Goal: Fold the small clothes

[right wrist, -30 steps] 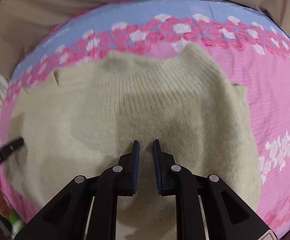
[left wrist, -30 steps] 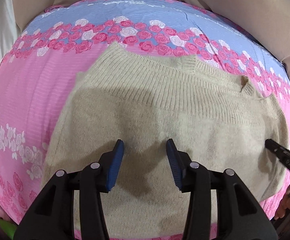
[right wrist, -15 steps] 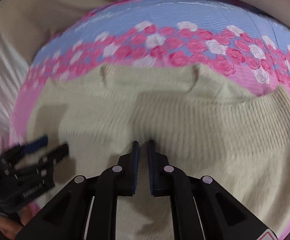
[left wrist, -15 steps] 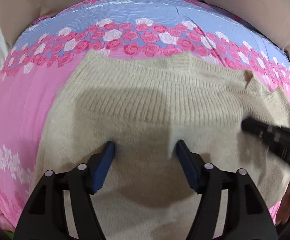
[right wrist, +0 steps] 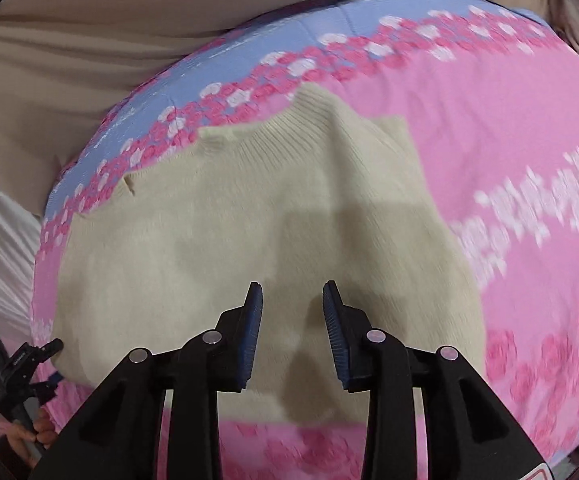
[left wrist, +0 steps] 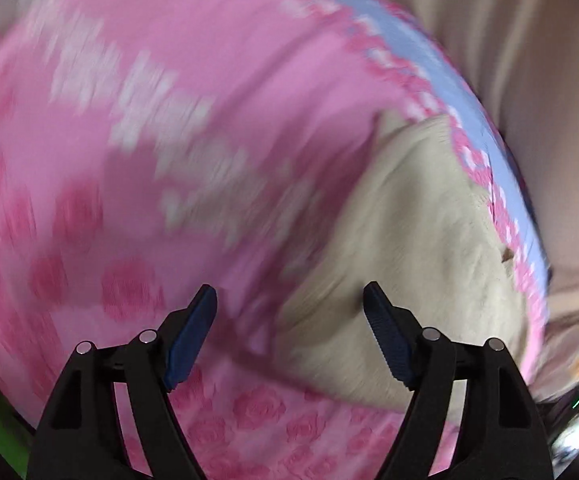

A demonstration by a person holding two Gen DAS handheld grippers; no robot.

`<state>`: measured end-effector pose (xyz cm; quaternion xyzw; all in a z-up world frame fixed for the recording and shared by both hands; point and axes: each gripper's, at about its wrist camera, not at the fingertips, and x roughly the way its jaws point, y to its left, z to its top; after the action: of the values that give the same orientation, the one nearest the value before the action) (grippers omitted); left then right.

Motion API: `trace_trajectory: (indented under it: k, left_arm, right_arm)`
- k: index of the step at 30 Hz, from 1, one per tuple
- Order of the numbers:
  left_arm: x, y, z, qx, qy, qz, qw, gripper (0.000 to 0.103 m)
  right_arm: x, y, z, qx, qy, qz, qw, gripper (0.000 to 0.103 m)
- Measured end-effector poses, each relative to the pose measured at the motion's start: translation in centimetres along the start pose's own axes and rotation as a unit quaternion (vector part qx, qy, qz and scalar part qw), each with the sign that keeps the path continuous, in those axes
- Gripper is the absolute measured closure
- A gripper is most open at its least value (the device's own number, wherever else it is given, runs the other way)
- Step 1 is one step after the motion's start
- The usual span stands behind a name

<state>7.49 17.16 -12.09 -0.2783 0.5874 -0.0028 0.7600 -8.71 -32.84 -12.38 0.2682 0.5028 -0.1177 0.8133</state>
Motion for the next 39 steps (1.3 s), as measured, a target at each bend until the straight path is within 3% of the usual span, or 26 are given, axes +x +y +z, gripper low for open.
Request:
trace_trajectory:
  k: [2, 5, 6, 9, 13, 15, 17, 21, 27, 31, 35, 39]
  left_arm:
    - [0.1, 0.0, -0.8, -0.02, -0.023, -0.017, 0.9994, 0.028]
    - [0.7, -1.5, -0.9, -0.011, -0.026, -0.011, 0.9995, 0.028]
    - [0.9, -1.9, -0.8, -0.005, -0.019, -0.019, 0.9996, 0.04]
    - [1.7, -2.9, -0.7, 0.001, -0.001, -0.029, 0.9996, 0.062]
    - [1.9, -2.3, -0.4, -0.033, 0.006, -0.051, 0.9981, 0.081]
    - [1.3, -1.5, -0.3, -0.048, 0.008, -0.072, 0.9962, 0.084]
    - [0.0, -1.8, -0.3, -0.051, 0.002, -0.102, 0.9935, 0.085]
    - [-3.3, -4.7, -0.3, -0.004, -0.019, -0.161, 0.9868, 0.086]
    - [-6.8, -13.4, -2.2, 0.113, -0.023, -0.228, 0.9668, 0.088]
    - [-7.0, -19.1, -4.7, 0.195, -0.007, -0.246, 0.9496, 0.089]
    - [-6.1, -25.1, -7.9, 0.264, 0.019, -0.259, 0.929, 0.09]
    - [-4.8, -31.3, -12.8, 0.345, 0.049, -0.261, 0.9005, 0.091]
  right_arm:
    - [0.0, 0.9, -0.5, -0.009, 0.003, 0.013, 1.0, 0.071]
    - [0.2, 3.8, -0.7, -0.053, 0.005, 0.033, 0.998, 0.071]
    - [0.5, 5.5, -0.5, -0.072, 0.009, 0.045, 0.996, 0.071]
    - [1.7, 9.9, -0.3, -0.127, 0.021, 0.063, 0.99, 0.071]
    - [6.6, 13.5, -0.1, -0.17, 0.058, 0.041, 0.983, 0.071]
    - [8.6, 13.4, -0.5, -0.173, 0.072, 0.028, 0.982, 0.071]
    - [8.5, 13.6, -0.9, -0.189, 0.052, 0.027, 0.98, 0.073]
    - [8.7, 13.6, -0.8, -0.185, 0.055, 0.028, 0.981, 0.073]
    - [8.7, 13.3, -0.5, -0.173, 0.06, 0.038, 0.982, 0.072]
    - [7.1, 11.4, 0.1, -0.128, 0.06, 0.074, 0.987, 0.07]
    - [3.8, 7.6, 1.1, -0.08, 0.025, 0.096, 0.992, 0.07]
    - [0.4, 1.7, 1.4, -0.041, -0.013, 0.075, 0.996, 0.069]
